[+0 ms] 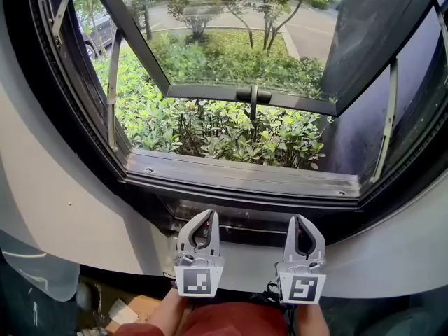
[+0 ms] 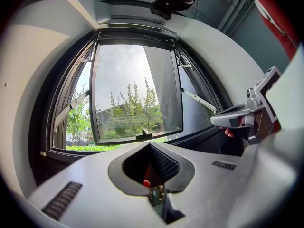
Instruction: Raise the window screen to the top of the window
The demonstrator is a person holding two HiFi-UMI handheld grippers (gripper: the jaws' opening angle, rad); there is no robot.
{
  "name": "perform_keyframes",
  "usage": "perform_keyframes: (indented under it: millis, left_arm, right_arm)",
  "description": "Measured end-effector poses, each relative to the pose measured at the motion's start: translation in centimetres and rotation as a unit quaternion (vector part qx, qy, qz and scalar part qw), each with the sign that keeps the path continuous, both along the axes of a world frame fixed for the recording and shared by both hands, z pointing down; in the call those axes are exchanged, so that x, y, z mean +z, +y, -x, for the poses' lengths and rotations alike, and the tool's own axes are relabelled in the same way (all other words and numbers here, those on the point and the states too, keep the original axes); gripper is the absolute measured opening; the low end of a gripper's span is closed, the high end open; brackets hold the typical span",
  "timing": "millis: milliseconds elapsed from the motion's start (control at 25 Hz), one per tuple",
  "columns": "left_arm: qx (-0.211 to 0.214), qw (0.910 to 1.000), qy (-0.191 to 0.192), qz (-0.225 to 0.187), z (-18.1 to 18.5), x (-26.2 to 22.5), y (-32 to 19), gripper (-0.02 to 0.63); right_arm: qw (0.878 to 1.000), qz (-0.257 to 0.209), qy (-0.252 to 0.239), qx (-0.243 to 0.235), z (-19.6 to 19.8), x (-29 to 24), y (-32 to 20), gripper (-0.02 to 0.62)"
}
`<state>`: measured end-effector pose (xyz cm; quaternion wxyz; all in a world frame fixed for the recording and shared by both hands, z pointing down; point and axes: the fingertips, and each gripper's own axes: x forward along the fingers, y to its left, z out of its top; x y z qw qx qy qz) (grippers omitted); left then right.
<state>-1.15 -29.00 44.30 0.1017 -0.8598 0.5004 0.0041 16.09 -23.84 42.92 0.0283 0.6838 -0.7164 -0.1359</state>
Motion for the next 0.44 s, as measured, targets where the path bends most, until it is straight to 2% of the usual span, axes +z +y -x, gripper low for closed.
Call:
perform_keyframes:
  millis: [120, 440]
  left_arm:
    - [-0.002, 0.9998, 0.019, 0.006, -0.02, -0.09, 0.04, 0.006]
    - [0.0, 1.0, -0.004, 0.003, -0.04, 0.04, 0.07, 0.005]
  right_arm:
    - [1.0, 0.003, 0.001, 0.008, -0.04, -0.16, 0.01, 0.009]
    - [1.0, -0.003, -0.002, 0.004, 0.06, -0.32, -0.04, 0.009]
